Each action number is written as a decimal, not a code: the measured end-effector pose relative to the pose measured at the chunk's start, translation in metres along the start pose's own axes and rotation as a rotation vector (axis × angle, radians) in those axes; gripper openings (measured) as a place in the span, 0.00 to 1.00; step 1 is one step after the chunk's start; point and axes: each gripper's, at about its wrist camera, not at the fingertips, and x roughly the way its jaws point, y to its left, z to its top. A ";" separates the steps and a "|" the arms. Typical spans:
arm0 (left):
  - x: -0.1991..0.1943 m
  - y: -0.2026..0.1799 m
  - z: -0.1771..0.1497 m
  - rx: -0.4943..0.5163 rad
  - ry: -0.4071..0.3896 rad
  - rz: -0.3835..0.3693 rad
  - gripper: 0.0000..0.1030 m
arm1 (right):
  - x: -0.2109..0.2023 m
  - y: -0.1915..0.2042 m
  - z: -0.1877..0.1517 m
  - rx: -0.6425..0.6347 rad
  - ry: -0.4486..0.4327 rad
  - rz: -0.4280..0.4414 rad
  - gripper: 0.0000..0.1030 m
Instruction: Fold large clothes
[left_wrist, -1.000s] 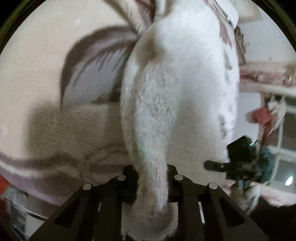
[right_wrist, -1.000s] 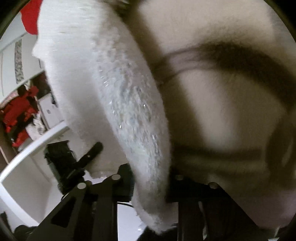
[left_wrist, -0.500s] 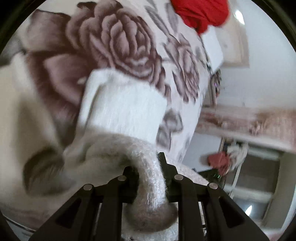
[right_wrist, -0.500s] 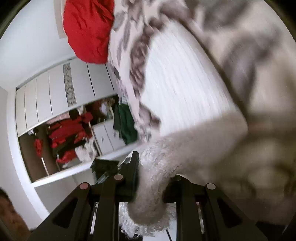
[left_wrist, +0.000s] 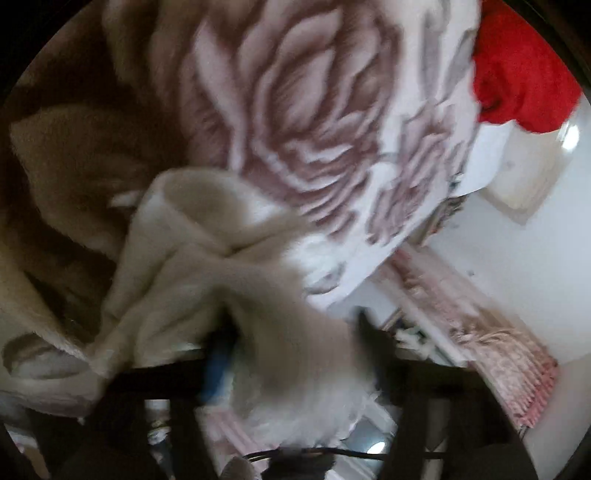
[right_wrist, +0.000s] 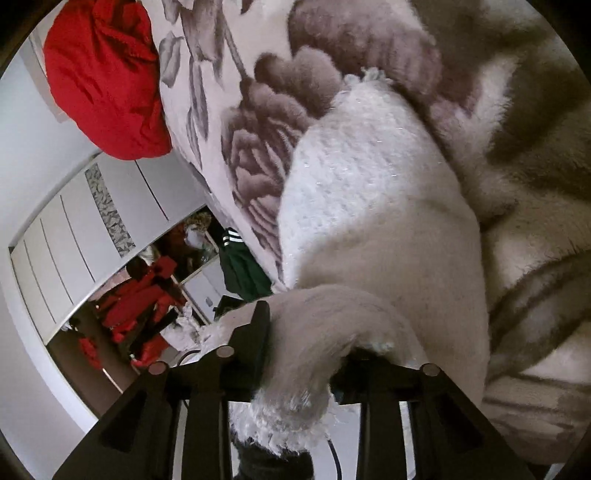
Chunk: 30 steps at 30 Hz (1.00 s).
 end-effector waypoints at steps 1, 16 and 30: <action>-0.008 -0.008 0.000 0.023 -0.029 -0.014 0.82 | -0.002 0.004 0.000 -0.002 -0.005 0.025 0.53; -0.027 0.061 -0.097 0.533 -0.525 0.657 0.85 | -0.022 0.017 -0.043 -0.586 0.012 -0.480 0.85; 0.031 0.206 -0.124 0.513 -0.753 0.868 1.00 | 0.092 -0.030 0.044 -0.662 0.222 -0.266 1.00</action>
